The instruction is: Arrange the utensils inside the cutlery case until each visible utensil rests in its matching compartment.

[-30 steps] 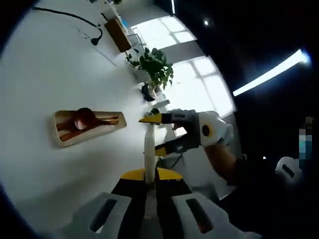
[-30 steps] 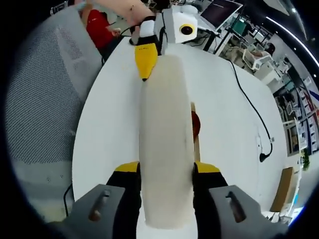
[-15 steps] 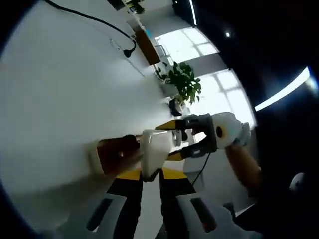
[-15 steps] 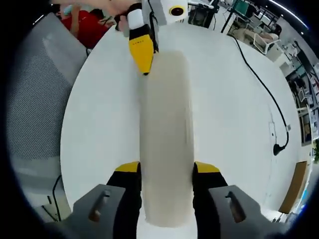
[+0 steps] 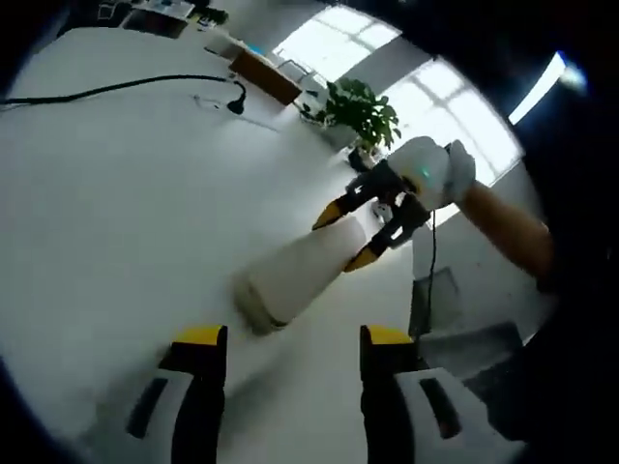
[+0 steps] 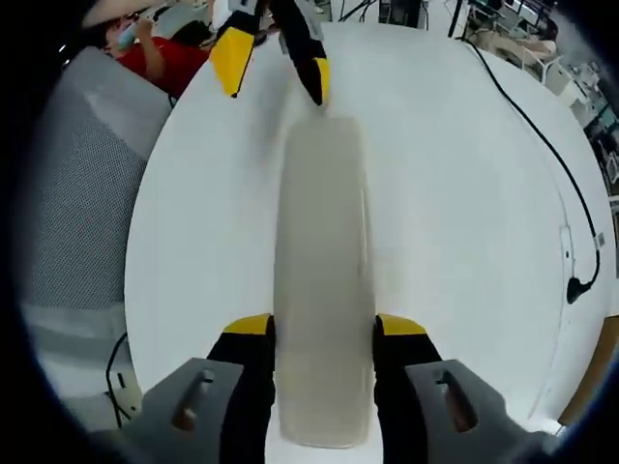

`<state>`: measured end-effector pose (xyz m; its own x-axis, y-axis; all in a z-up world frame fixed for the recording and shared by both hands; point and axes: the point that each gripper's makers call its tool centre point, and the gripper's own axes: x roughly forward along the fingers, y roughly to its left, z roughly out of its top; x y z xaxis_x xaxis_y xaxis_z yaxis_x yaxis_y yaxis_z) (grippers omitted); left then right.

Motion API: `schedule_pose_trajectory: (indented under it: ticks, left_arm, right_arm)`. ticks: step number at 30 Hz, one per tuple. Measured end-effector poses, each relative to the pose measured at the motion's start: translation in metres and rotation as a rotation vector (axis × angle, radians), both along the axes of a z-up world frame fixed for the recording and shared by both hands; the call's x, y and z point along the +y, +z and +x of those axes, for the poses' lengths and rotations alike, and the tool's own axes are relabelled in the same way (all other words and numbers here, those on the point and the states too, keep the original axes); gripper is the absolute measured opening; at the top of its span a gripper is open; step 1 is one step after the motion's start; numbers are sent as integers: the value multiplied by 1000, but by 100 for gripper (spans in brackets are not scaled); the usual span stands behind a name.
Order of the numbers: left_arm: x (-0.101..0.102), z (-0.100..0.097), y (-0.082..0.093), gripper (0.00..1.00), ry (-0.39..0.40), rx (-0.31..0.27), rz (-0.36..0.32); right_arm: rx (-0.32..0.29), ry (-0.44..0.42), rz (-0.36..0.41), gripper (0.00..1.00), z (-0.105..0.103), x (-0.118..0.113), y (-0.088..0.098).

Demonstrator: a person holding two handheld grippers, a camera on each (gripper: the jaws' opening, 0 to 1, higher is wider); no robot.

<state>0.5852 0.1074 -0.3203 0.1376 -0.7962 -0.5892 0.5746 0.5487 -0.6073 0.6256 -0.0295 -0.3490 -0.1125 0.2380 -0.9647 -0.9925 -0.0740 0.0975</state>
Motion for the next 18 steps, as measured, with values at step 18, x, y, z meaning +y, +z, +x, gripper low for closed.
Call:
schedule_pose_trajectory:
  ticks: [18]
  left_arm:
    - [-21,7,-19,57,-82,-60,54]
  right_arm:
    - [10,65,-57,39,-4,4,-6]
